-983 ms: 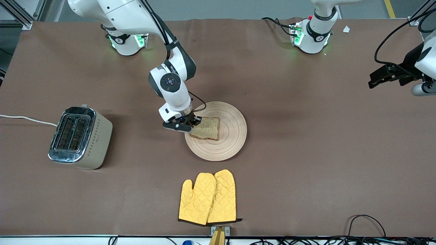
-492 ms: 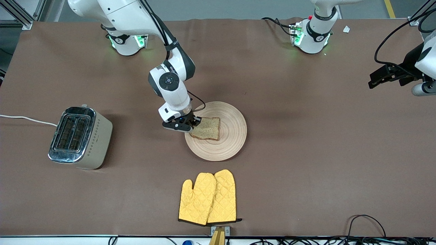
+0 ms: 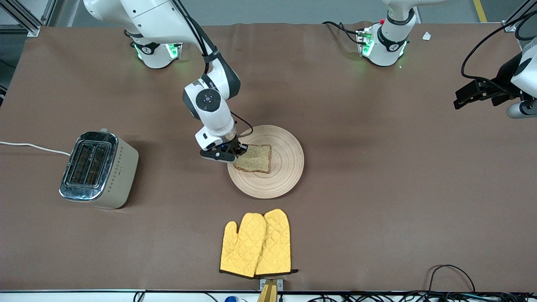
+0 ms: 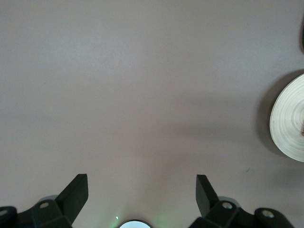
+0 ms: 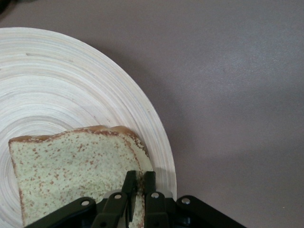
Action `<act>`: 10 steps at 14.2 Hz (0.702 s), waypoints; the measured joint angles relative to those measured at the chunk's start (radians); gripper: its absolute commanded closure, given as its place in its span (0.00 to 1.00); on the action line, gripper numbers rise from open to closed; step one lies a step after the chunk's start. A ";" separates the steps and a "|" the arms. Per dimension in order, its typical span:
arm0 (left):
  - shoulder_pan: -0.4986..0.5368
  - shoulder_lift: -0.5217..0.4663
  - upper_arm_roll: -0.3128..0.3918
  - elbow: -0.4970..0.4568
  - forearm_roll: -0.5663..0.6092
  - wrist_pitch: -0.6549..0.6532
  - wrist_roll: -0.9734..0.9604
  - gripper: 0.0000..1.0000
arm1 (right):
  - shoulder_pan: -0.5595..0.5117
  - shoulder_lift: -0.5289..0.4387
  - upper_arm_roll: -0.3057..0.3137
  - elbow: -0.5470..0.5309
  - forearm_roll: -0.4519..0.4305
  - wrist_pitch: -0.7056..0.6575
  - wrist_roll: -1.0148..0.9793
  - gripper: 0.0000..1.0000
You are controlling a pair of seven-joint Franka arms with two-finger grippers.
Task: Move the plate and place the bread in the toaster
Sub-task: 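Lower the right gripper onto the bread slice and close on it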
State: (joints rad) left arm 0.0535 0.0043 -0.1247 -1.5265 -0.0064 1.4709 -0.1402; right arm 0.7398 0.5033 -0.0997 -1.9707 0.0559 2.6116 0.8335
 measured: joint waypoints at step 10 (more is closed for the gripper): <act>-0.001 0.000 0.000 -0.001 -0.002 0.000 0.000 0.00 | 0.000 0.000 0.001 -0.011 0.000 0.034 0.000 1.00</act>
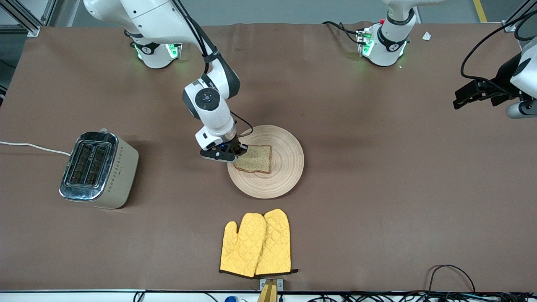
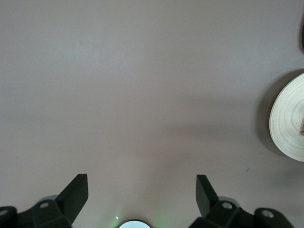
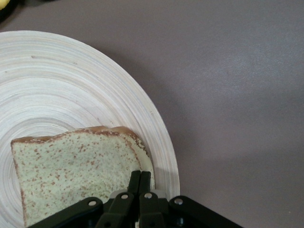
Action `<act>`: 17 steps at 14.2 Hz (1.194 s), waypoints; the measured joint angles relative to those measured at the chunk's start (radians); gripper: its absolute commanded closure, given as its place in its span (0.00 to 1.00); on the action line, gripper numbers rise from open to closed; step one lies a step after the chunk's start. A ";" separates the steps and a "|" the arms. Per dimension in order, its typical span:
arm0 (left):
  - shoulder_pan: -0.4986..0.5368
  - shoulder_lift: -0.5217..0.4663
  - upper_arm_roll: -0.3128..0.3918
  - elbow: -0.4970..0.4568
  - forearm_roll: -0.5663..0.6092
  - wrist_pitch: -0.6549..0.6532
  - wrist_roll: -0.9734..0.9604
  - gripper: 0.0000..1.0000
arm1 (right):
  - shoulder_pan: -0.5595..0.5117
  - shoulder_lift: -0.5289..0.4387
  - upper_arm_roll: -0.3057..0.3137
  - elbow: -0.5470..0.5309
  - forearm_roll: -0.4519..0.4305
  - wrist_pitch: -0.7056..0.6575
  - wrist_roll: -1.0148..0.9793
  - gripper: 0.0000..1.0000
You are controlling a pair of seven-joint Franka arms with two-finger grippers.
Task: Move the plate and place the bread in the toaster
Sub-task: 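Lower the right gripper onto the bread slice and close on it, then lift the bread with the right gripper and carry it to the toaster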
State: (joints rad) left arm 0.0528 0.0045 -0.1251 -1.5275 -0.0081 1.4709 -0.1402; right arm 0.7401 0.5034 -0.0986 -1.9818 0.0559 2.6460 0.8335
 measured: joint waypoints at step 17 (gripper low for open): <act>0.000 0.000 0.000 -0.001 0.000 0.000 0.000 0.00 | 0.003 -0.199 -0.002 0.272 -0.162 -0.622 -0.008 1.00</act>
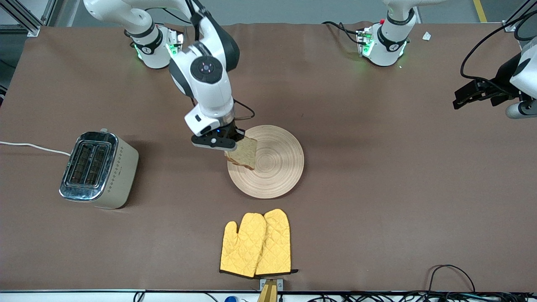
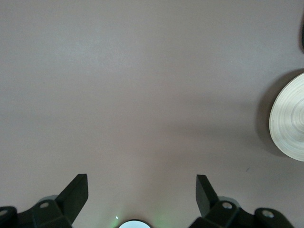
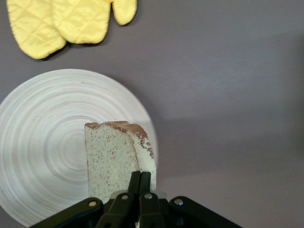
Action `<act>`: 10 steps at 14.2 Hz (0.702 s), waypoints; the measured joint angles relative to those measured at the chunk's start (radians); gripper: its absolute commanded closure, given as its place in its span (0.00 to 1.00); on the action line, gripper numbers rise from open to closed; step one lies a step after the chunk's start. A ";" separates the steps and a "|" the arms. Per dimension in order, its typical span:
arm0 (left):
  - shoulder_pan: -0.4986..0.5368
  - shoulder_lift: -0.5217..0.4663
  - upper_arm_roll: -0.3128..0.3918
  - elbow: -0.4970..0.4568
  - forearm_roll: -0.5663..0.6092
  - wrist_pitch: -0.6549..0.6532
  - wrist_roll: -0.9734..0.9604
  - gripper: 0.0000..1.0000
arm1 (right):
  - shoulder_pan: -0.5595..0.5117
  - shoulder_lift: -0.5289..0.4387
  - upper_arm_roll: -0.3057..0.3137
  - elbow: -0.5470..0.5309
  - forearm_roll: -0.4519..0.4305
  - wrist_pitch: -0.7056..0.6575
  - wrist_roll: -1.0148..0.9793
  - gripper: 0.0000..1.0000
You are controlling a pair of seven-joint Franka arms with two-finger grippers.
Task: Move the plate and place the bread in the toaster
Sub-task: 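Lift the bread with the right gripper and carry it to the toaster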
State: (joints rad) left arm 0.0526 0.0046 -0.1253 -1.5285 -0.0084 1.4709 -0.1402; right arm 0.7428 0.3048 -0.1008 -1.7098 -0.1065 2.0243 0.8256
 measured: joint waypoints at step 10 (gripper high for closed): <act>0.000 0.000 0.000 0.000 0.000 0.000 0.000 0.00 | -0.046 -0.126 -0.004 0.122 -0.399 -0.614 -0.176 1.00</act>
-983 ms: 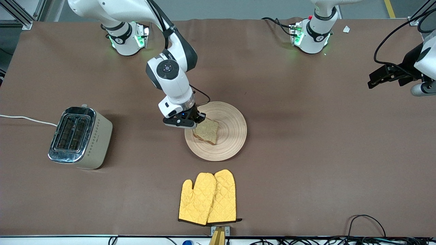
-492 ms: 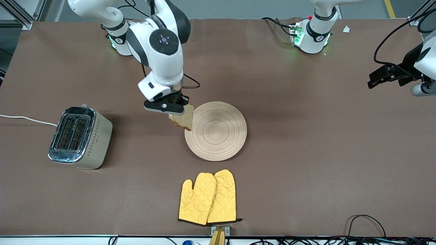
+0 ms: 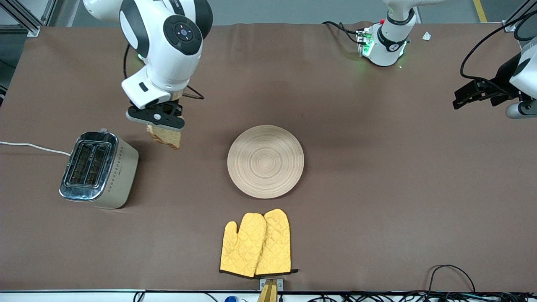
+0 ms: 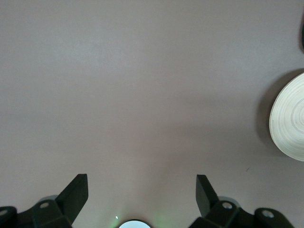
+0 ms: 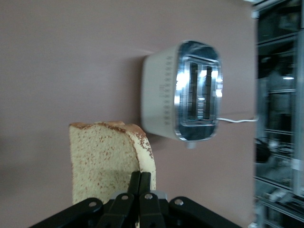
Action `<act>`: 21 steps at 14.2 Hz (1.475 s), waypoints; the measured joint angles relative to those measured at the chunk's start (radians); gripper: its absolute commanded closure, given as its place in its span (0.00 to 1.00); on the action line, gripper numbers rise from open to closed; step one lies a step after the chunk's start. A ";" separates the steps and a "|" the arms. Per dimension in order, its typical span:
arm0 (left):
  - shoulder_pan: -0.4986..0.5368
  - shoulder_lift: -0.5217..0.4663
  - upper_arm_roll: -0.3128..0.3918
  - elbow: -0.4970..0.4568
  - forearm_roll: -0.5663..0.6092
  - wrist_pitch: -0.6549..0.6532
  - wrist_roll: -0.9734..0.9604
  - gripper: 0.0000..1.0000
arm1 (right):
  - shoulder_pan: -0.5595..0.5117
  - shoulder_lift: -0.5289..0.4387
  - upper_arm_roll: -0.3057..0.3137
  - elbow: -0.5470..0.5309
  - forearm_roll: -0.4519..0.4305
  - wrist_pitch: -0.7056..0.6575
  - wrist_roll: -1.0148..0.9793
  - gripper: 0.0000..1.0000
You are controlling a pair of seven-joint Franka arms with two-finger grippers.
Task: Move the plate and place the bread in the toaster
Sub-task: 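Lift the bread with the right gripper and carry it to the toaster, then lower the bread into the toaster slot with the right gripper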
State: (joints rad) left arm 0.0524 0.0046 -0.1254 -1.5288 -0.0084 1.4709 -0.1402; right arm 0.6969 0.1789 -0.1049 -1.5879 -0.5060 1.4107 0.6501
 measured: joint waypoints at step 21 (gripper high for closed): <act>-0.006 0.001 -0.008 -0.003 0.000 0.005 0.000 0.00 | -0.240 0.191 -0.002 -0.043 -0.502 0.072 -0.030 1.00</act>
State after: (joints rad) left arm 0.0467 0.0059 -0.1336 -1.5319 -0.0085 1.4757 -0.1406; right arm 0.4564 0.3696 -0.1070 -1.6306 -1.0081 1.4827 0.6196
